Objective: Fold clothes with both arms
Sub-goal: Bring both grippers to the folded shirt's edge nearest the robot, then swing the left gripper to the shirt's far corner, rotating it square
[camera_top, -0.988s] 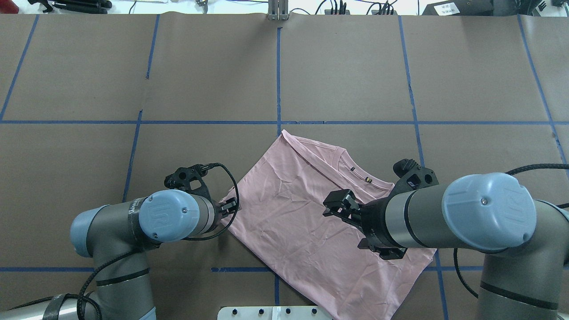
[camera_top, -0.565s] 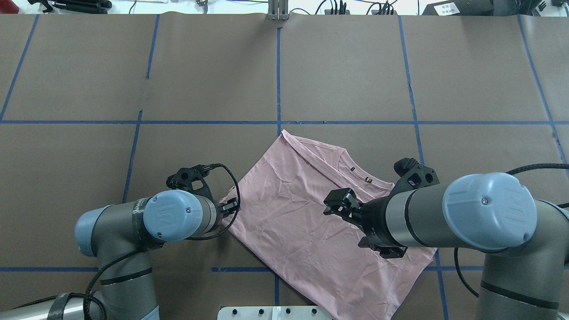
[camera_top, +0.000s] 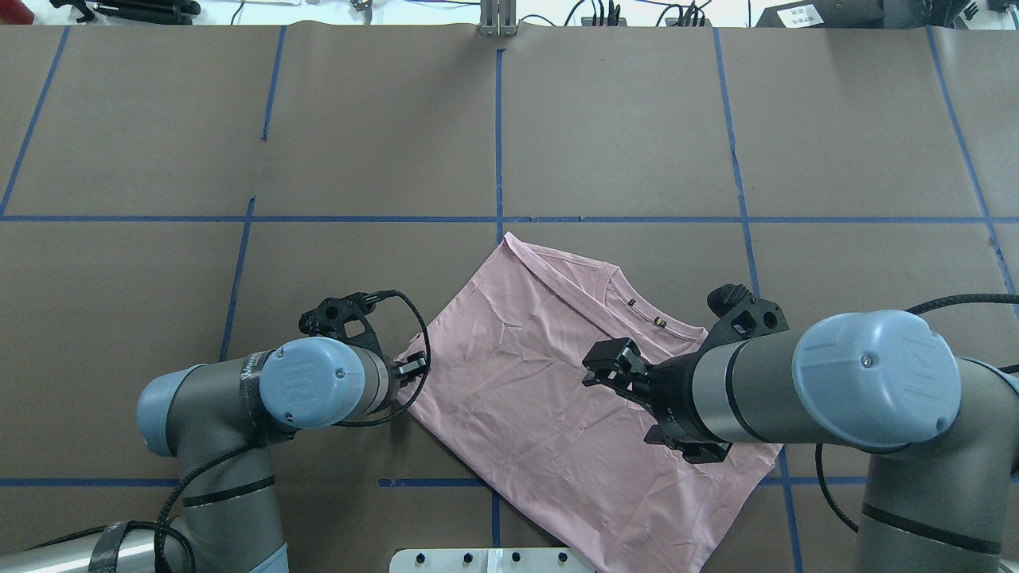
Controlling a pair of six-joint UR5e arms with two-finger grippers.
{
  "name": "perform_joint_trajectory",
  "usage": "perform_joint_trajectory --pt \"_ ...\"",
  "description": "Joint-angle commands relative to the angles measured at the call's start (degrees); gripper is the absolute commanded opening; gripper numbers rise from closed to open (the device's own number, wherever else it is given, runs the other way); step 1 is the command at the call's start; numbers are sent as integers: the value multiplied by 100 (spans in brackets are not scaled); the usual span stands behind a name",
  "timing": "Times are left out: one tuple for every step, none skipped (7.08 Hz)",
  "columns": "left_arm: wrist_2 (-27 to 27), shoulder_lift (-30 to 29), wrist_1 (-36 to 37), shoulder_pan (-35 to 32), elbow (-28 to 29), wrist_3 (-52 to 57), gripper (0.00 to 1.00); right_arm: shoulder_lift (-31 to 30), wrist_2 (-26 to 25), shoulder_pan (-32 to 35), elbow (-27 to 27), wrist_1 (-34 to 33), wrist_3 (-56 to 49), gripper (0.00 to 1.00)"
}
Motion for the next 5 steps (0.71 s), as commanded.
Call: perform_joint_trajectory --pt "-6 -3 8 -20 16 1 43 -14 0 -1 -70 0 0 100" --pt "3 -3 0 -20 42 -7 22 -5 0 -1 -88 0 0 100" --pt "134 -21 0 -28 34 -7 0 4 0 -1 -88 0 0 100" --pt "152 -47 8 -98 16 1 0 4 0 -1 -88 0 0 100" --pt "153 -47 8 -186 16 10 0 4 0 -9 -88 0 0 100"
